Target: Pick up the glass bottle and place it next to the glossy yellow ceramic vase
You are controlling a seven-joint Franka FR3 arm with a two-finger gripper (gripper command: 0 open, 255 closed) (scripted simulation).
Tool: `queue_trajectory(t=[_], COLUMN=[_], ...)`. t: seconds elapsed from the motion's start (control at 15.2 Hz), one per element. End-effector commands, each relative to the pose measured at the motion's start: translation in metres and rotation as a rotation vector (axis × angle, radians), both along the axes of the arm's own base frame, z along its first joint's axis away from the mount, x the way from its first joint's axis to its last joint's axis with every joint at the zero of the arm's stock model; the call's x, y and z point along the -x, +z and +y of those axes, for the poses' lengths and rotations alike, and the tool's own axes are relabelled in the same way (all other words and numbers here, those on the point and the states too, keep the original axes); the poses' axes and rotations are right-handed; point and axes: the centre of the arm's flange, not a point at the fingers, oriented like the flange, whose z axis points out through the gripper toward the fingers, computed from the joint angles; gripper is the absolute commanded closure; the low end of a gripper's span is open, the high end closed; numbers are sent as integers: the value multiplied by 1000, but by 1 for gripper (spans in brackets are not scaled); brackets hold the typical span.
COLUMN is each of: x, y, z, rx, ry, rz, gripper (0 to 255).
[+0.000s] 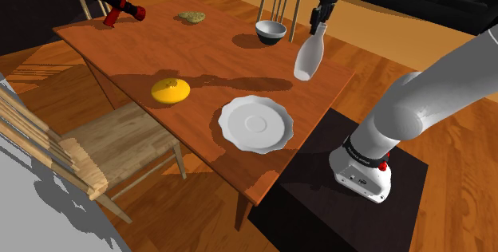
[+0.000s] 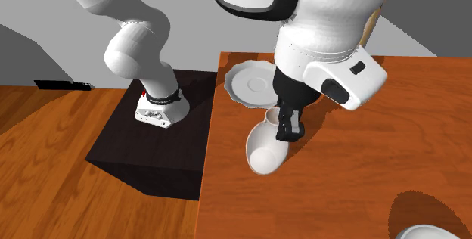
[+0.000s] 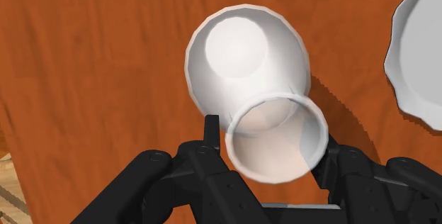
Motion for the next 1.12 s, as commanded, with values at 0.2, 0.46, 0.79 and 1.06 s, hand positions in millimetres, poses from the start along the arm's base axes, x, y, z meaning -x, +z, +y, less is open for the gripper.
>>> queue_trajectory(t=[0.2, 0.46, 0.79, 1.06], x=[1, 1, 1, 1], y=[26, 47, 73, 94], z=[1, 1, 1, 1], rx=[0, 0, 0, 0], ry=[0, 0, 0, 0], rz=[0, 0, 0, 0], gripper=[255, 255, 255, 255])
